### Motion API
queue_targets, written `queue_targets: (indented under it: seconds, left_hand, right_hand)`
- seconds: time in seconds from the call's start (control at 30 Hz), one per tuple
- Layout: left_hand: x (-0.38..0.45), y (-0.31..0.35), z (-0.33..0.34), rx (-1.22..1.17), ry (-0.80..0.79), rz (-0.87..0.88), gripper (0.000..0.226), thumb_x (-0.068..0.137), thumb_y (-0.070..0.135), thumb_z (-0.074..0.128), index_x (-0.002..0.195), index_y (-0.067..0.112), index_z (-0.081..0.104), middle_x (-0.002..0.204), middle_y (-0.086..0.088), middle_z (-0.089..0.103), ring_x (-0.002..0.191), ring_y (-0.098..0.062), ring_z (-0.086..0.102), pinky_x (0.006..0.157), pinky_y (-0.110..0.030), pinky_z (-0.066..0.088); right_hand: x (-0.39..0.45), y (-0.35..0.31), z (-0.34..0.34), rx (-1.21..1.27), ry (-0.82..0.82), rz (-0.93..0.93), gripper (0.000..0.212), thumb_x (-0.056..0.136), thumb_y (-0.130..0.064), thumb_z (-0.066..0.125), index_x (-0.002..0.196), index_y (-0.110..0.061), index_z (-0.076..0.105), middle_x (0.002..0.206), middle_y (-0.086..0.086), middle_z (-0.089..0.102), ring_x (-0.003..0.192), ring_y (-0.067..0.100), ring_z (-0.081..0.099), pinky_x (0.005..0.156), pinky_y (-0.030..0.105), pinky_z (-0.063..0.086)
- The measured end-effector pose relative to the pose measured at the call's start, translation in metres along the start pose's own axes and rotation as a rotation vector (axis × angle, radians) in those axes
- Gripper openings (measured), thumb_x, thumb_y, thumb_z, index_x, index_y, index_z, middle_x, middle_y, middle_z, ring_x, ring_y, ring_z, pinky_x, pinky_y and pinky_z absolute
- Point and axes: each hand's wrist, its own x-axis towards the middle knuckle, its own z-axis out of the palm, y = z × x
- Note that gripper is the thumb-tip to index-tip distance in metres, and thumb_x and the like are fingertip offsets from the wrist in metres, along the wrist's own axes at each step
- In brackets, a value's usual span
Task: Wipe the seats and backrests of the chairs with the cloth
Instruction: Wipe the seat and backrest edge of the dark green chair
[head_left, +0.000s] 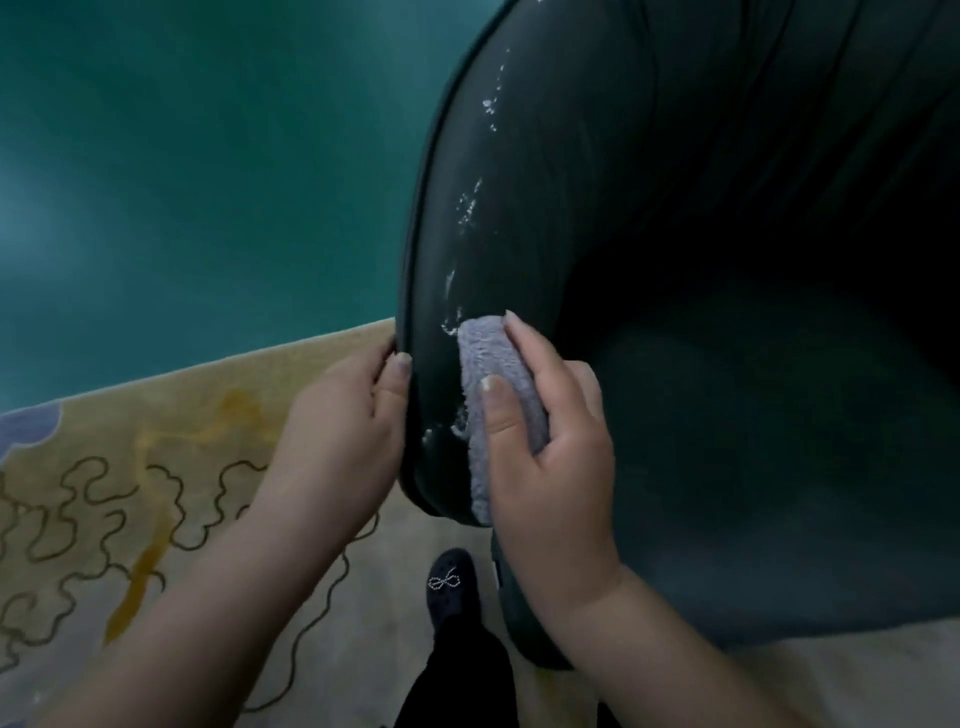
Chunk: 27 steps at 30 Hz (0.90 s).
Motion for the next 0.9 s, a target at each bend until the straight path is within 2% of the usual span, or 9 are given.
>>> queue_targets:
  seconds: [0.1, 0.2, 0.23, 0.33, 0.43, 0.5, 0.57, 0.7, 0.9]
  left_hand:
    - [0.006, -0.008, -0.007, -0.006, -0.074, 0.041, 0.031, 0.101, 0.032, 0.039, 0.124, 0.029, 0.060, 0.099, 0.015, 0.063, 0.088, -0.008, 0.058, 0.068, -0.023, 0.042]
    - [0.012, -0.013, -0.009, -0.002, -0.103, 0.036, 0.030, 0.100, 0.022, 0.047, 0.126, 0.025, 0.060, 0.099, 0.017, 0.064, 0.087, -0.002, 0.058, 0.073, -0.007, 0.043]
    - [0.014, -0.015, -0.008, -0.009, -0.106, 0.021, 0.035, 0.100, 0.021, 0.046, 0.133, 0.023, 0.057, 0.105, 0.015, 0.063, 0.092, -0.004, 0.058, 0.079, -0.009, 0.045]
    - [0.016, -0.019, -0.006, -0.104, -0.121, -0.005, 0.037, 0.103, 0.024, 0.040, 0.138, 0.025, 0.054, 0.121, 0.001, 0.067, 0.103, -0.013, 0.063, 0.088, -0.037, 0.055]
    - [0.015, -0.020, -0.002, -0.100, -0.083, 0.019, 0.038, 0.103, 0.025, 0.038, 0.137, 0.023, 0.054, 0.120, 0.004, 0.067, 0.109, -0.017, 0.061, 0.093, -0.040, 0.052]
    - [0.015, -0.020, 0.000, -0.102, -0.046, 0.047, 0.035, 0.103, 0.026, 0.038, 0.131, 0.026, 0.058, 0.101, 0.018, 0.065, 0.097, -0.012, 0.062, 0.083, -0.033, 0.052]
    - [0.015, -0.020, 0.000, -0.106, -0.065, 0.061, 0.033, 0.102, 0.028, 0.036, 0.123, 0.032, 0.061, 0.093, 0.022, 0.064, 0.088, -0.009, 0.063, 0.075, -0.032, 0.053]
    - [0.014, -0.018, 0.001, -0.118, -0.086, 0.047, 0.038, 0.101, 0.034, 0.031, 0.124, 0.035, 0.060, 0.096, 0.016, 0.068, 0.088, -0.008, 0.063, 0.077, -0.039, 0.057]
    - [0.011, -0.013, 0.001, -0.143, -0.097, 0.021, 0.038, 0.102, 0.037, 0.030, 0.125, 0.032, 0.060, 0.104, 0.011, 0.066, 0.098, -0.013, 0.061, 0.084, -0.043, 0.055]
  right_hand:
    - [-0.016, -0.010, 0.028, -0.076, 0.072, -0.110, 0.046, 0.096, -0.037, 0.047, 0.138, -0.018, 0.049, 0.103, -0.002, 0.045, 0.094, 0.009, 0.055, 0.086, 0.019, 0.048]
    - [-0.025, -0.004, 0.044, -0.258, 0.083, -0.211, 0.046, 0.095, -0.035, 0.052, 0.136, -0.015, 0.051, 0.096, 0.004, 0.048, 0.086, 0.019, 0.052, 0.082, 0.026, 0.046]
    - [-0.026, 0.000, 0.046, -0.314, 0.097, -0.239, 0.044, 0.093, -0.032, 0.054, 0.134, -0.015, 0.052, 0.093, 0.007, 0.051, 0.084, 0.021, 0.052, 0.080, 0.027, 0.046]
    - [-0.025, 0.014, 0.047, -0.383, 0.158, -0.341, 0.040, 0.090, -0.026, 0.060, 0.127, -0.011, 0.056, 0.086, 0.011, 0.054, 0.077, 0.024, 0.050, 0.077, 0.027, 0.044]
    - [-0.023, 0.024, 0.049, -0.369, 0.204, -0.383, 0.037, 0.091, -0.024, 0.059, 0.127, -0.013, 0.055, 0.086, 0.011, 0.053, 0.078, 0.023, 0.049, 0.078, 0.026, 0.043]
    - [-0.024, 0.028, 0.048, -0.329, 0.224, -0.364, 0.036, 0.093, -0.025, 0.057, 0.127, -0.013, 0.056, 0.089, 0.009, 0.051, 0.079, 0.022, 0.050, 0.077, 0.026, 0.045]
    - [-0.023, 0.034, 0.045, -0.285, 0.246, -0.307, 0.037, 0.094, -0.027, 0.054, 0.129, -0.014, 0.055, 0.093, 0.003, 0.048, 0.080, 0.021, 0.052, 0.077, 0.025, 0.047]
    - [-0.019, 0.047, 0.034, -0.123, 0.297, -0.106, 0.039, 0.094, -0.028, 0.051, 0.132, -0.017, 0.051, 0.096, -0.009, 0.045, 0.085, 0.001, 0.051, 0.084, 0.007, 0.039]
    - [-0.006, 0.053, 0.022, -0.102, 0.321, 0.101, 0.036, 0.095, -0.026, 0.054, 0.130, -0.032, 0.052, 0.101, -0.006, 0.049, 0.095, -0.009, 0.052, 0.086, 0.001, 0.036]
